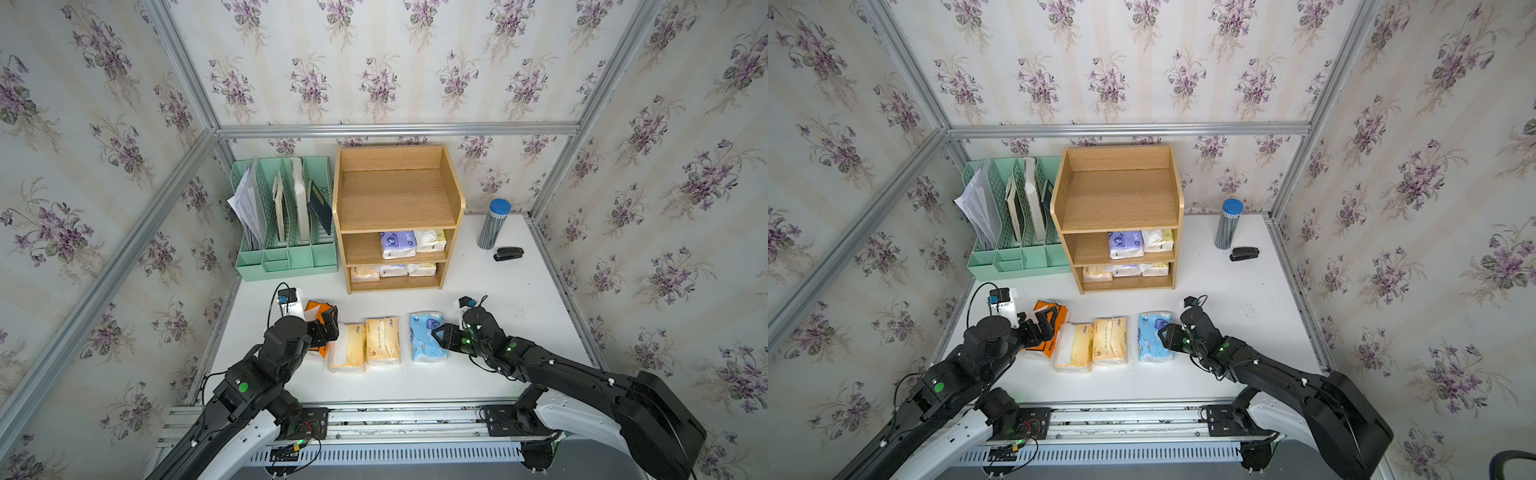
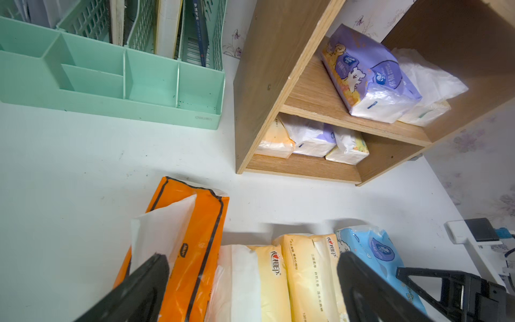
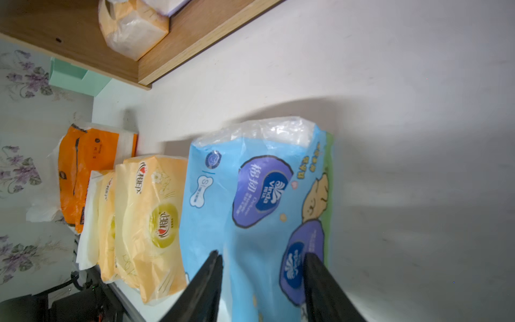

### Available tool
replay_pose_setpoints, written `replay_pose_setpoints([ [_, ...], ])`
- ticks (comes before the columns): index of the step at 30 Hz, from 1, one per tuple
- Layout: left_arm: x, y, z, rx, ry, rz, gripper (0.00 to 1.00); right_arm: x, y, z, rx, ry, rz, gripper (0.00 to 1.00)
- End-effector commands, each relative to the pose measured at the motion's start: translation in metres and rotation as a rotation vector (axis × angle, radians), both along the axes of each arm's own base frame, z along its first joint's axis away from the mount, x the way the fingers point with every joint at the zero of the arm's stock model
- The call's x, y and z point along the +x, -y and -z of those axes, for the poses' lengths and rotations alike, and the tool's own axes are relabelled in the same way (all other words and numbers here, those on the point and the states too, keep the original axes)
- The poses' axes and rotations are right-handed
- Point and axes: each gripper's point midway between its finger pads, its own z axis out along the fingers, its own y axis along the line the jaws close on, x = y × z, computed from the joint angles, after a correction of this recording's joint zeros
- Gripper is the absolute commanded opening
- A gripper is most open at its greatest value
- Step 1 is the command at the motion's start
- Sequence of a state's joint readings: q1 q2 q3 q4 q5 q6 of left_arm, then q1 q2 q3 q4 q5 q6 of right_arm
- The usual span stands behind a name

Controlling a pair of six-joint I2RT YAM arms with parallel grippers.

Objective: Remove the tissue boxes from the shelf
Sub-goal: Move the box of tissues to the center of the board, then pick up a box of tissues from the shelf.

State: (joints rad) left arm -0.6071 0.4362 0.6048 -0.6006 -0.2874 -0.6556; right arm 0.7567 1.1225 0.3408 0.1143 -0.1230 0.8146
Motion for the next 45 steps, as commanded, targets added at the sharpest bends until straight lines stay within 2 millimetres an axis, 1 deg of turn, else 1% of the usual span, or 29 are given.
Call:
replay_pose_setpoints([
  [1,0.000,-0.006,0.001,0.051,-0.003,0.005,0.99,0.006,-0.025,-0.012,0.069,0.035,-0.003,0.51],
  [5,0.009,0.000,0.001,0.050,-0.027,0.016,0.99,0.006,-0.049,-0.010,0.042,0.039,-0.038,0.51],
  [7,0.015,0.003,-0.003,0.041,-0.031,0.024,0.99,0.008,-0.055,-0.010,0.010,0.042,-0.045,0.50],
  [9,0.022,0.007,-0.007,0.027,-0.032,0.035,0.99,0.012,-0.053,-0.012,-0.035,0.051,-0.033,0.51],
  [10,0.026,0.010,-0.010,0.015,-0.031,0.043,0.99,0.016,-0.048,-0.015,-0.064,0.061,-0.013,0.52],
  [12,0.033,0.014,-0.017,-0.005,-0.024,0.059,0.99,0.023,-0.037,-0.029,-0.103,0.102,0.035,0.53],
  [13,0.037,0.016,-0.021,-0.013,-0.020,0.069,0.99,0.027,-0.032,-0.040,-0.108,0.136,0.060,0.53],
  [15,0.045,0.021,-0.027,-0.026,-0.009,0.087,0.99,0.034,-0.028,-0.071,-0.070,0.212,0.091,0.54],
  [17,0.054,0.025,-0.034,-0.046,0.007,0.102,0.99,0.039,-0.031,-0.109,0.016,0.301,0.105,0.55],
  [20,0.070,0.033,-0.043,-0.083,0.030,0.122,0.99,0.049,-0.031,-0.160,0.119,0.404,0.150,0.54],
  [23,0.086,0.047,-0.052,-0.118,0.049,0.167,0.99,0.061,-0.034,-0.199,0.220,0.473,0.186,0.54],
  [26,0.099,0.060,-0.056,-0.123,0.032,0.218,0.99,0.074,-0.038,-0.219,0.307,0.500,0.217,0.53],
  [31,0.116,0.077,-0.058,-0.137,0.017,0.278,0.99,0.096,-0.052,-0.236,0.366,0.528,0.233,0.54],
  [33,0.119,0.081,-0.057,-0.144,0.020,0.291,0.99,0.105,-0.053,-0.241,0.357,0.550,0.264,0.55],
  [37,0.123,0.086,-0.057,-0.151,0.021,0.314,0.99,0.120,-0.047,-0.239,0.353,0.566,0.332,0.56],
  [39,0.123,0.092,-0.057,-0.163,0.018,0.345,0.99,0.127,-0.046,-0.234,0.353,0.556,0.362,0.57],
  [45,0.122,0.099,-0.053,-0.168,0.006,0.387,0.99,0.144,-0.056,-0.218,0.352,0.534,0.392,0.57],
])
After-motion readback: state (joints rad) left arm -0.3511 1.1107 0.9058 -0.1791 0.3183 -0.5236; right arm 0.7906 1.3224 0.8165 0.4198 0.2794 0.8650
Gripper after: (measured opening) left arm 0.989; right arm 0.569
